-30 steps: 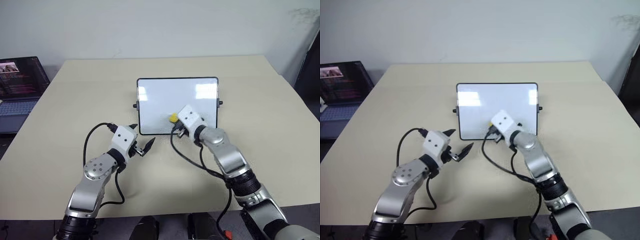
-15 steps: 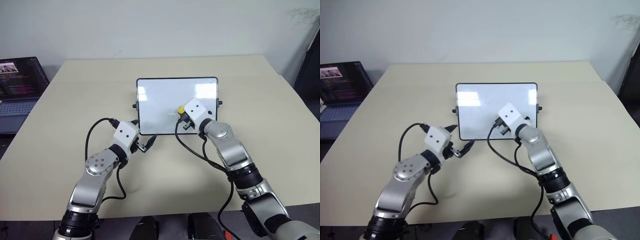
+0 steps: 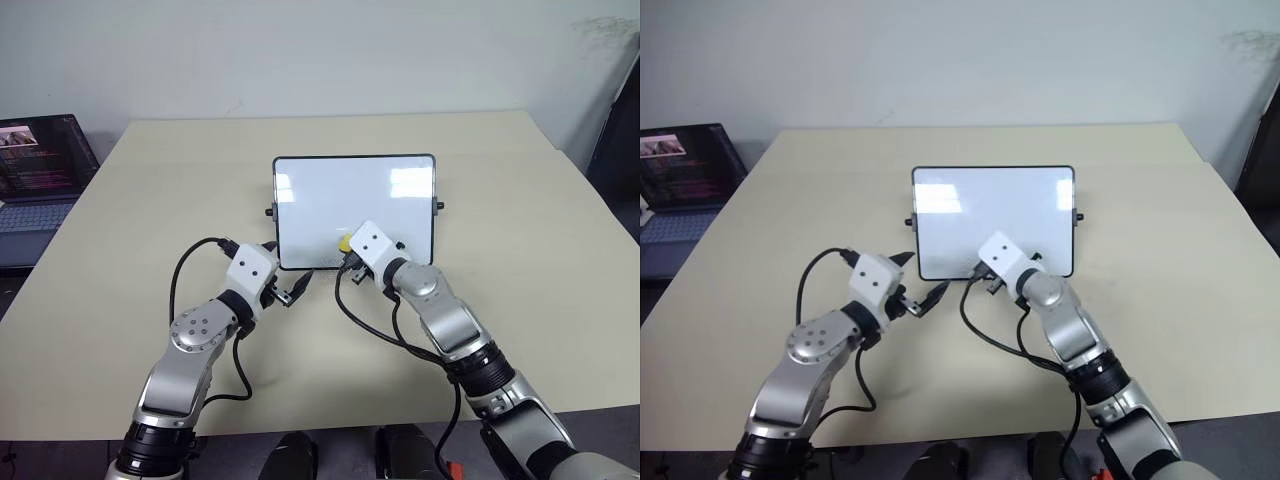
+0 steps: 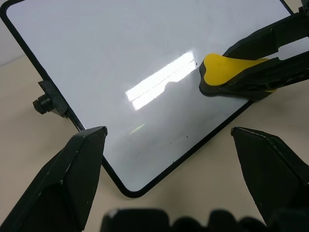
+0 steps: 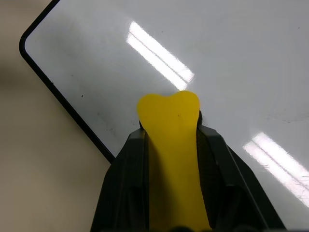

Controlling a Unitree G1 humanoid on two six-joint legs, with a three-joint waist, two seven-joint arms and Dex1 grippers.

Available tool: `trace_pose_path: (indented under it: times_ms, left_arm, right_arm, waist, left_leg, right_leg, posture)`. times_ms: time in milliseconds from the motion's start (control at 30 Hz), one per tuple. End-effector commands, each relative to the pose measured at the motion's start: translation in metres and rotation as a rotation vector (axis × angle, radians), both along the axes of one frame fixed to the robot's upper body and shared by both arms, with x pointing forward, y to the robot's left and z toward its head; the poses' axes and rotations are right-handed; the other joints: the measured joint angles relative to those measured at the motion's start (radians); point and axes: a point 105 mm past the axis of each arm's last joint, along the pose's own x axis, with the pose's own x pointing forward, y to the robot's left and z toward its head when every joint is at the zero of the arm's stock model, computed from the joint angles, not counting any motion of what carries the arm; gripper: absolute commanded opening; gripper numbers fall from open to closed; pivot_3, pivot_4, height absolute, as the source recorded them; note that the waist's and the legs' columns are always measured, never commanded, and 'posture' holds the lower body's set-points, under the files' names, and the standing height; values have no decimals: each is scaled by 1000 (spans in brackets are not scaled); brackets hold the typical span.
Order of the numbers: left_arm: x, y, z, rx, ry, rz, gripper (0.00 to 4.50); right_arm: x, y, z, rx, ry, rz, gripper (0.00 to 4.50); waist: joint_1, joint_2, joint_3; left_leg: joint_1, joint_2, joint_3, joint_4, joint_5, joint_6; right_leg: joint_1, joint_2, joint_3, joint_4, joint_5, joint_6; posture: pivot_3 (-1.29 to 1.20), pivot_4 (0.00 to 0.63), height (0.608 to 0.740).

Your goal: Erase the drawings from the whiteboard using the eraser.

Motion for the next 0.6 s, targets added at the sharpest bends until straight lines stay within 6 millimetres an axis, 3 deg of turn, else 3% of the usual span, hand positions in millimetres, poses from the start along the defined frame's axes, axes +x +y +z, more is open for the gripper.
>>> trace_pose_path:
  times_ms: [33,433,600]
  left_arm:
    - [-2,-4,13,-4,-48,-18,4500]
    - [0,-8,17,-6,-53,-26,4500]
    - [-1,-8,17,-9,-54,-22,4500]
  right_arm:
    - [0,1,5,3,-14,6,1036]
    - [22,4,19,10,-60,-15,1036]
    - [22,6,18,13,-61,-8,1036]
  waist:
    - [0,0,0]
    - [-2,0,0]
    - [-2,0,0]
  left_leg:
    - [0,0,0,0,0,0]
    - [3,0,0,0,-1,2]
    - [3,0,0,0,-1,2]
  right_leg:
    - [0,0,0,0,0,0]
    - [2,1,0,1,0,0]
    - [3,1,0,1,1,-1]
  posture:
    - [0,150,740]
    - [0,150,740]
    - [0,150,740]
